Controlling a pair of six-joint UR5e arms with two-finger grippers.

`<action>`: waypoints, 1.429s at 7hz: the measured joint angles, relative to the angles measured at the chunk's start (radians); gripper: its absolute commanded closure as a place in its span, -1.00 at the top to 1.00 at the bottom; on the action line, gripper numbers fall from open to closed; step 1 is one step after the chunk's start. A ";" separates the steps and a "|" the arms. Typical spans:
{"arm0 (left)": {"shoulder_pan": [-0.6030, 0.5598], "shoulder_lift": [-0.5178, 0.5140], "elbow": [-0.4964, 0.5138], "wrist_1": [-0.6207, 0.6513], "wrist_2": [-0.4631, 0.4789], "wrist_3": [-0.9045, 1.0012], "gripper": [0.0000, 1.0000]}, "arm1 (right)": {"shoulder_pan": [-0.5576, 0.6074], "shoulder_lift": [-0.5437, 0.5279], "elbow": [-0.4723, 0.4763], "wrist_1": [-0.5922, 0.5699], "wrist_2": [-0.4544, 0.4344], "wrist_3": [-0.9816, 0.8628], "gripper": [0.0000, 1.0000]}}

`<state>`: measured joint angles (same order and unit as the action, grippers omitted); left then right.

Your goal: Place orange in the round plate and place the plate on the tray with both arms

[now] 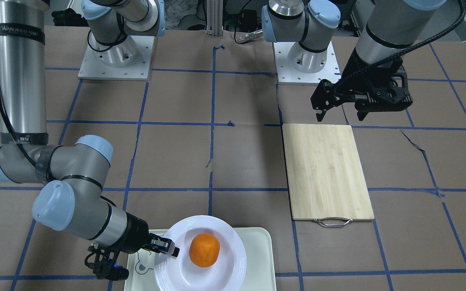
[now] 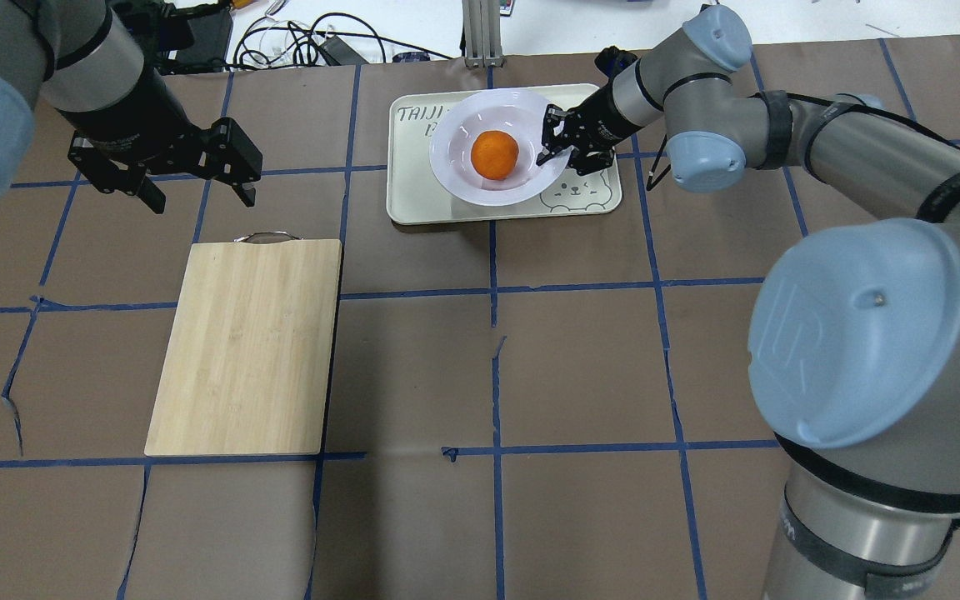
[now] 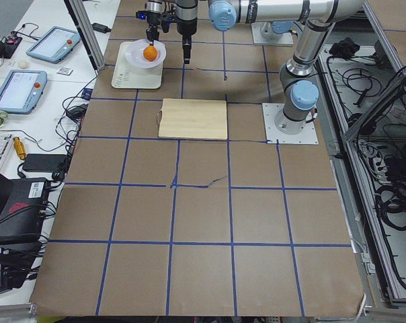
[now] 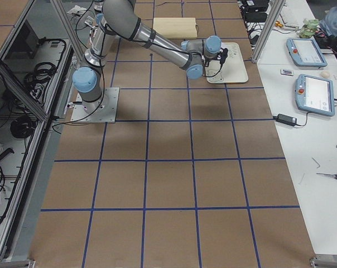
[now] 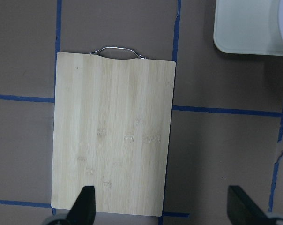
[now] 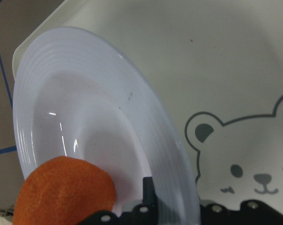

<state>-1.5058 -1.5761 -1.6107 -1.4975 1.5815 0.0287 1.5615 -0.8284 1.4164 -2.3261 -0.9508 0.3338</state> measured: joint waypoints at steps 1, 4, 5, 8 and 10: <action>0.000 0.002 -0.005 0.002 0.000 0.008 1.00 | 0.000 0.040 -0.030 -0.001 -0.001 0.000 -0.37; -0.001 0.006 -0.009 0.004 0.001 0.018 1.00 | 0.000 0.071 -0.052 -0.001 -0.041 0.030 1.00; 0.000 0.007 -0.009 0.004 0.001 0.021 1.00 | 0.000 0.062 -0.059 0.003 -0.062 0.055 1.00; 0.000 0.007 -0.008 0.006 0.000 0.023 1.00 | 0.000 -0.030 -0.161 0.206 -0.247 -0.054 1.00; 0.005 0.017 0.003 0.008 0.000 0.062 1.00 | 0.002 -0.144 -0.244 0.512 -0.409 -0.173 1.00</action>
<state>-1.5011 -1.5593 -1.6078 -1.4894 1.5812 0.0911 1.5632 -0.9727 1.1721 -1.8143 -1.3595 0.1612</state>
